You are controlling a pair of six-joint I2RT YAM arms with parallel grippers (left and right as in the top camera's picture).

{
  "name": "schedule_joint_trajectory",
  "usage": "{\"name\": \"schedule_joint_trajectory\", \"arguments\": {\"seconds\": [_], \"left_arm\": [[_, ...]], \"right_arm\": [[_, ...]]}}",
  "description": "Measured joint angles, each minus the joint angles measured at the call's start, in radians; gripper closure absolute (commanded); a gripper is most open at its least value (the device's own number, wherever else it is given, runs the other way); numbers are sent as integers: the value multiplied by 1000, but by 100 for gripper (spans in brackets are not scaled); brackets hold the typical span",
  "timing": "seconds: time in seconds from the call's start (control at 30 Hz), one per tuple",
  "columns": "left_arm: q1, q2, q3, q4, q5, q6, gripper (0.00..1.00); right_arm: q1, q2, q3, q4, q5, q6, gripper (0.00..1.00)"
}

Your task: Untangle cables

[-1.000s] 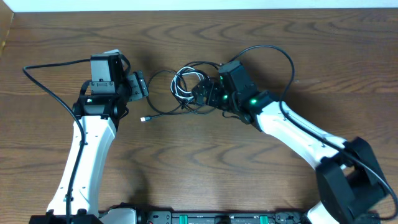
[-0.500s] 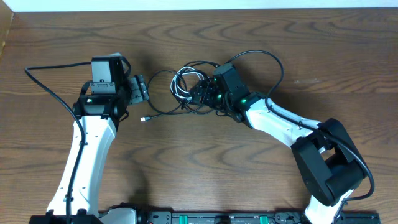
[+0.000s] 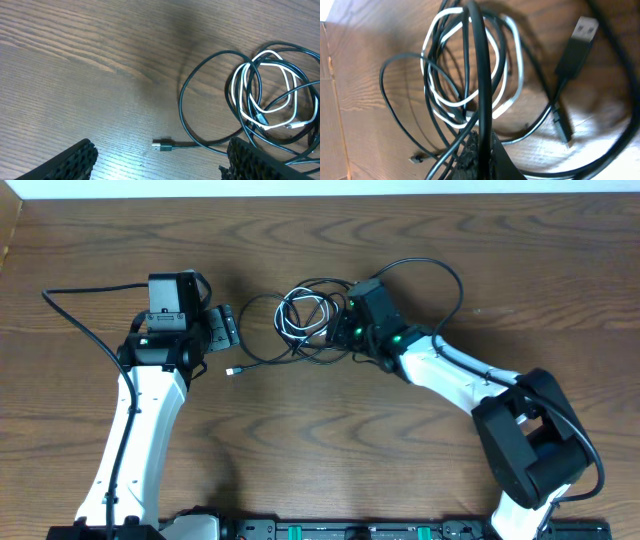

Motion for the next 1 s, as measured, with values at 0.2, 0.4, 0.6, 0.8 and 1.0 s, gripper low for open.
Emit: {"name": "schedule_joint_trajectory", "arguments": {"seconds": [0.2,0.4,0.6,0.8,1.0], "left_arm": [[0,0,0,-5,0,0,16],[0,0,0,-5,0,0,16],[0,0,0,-6,0,0,16],[0,0,0,-6,54,0,16],[0,0,0,-6,205,63,16]], "right_arm": [[-97,-165,-1,-38,-12,-88,99],[-196,-488,0,-75,27,-146,99],[-214,-676,0,-82,44,-179,99],[-214,-727,0,-97,41,-188,99],[-214,-727,0,-57,38,-188,99]]}}
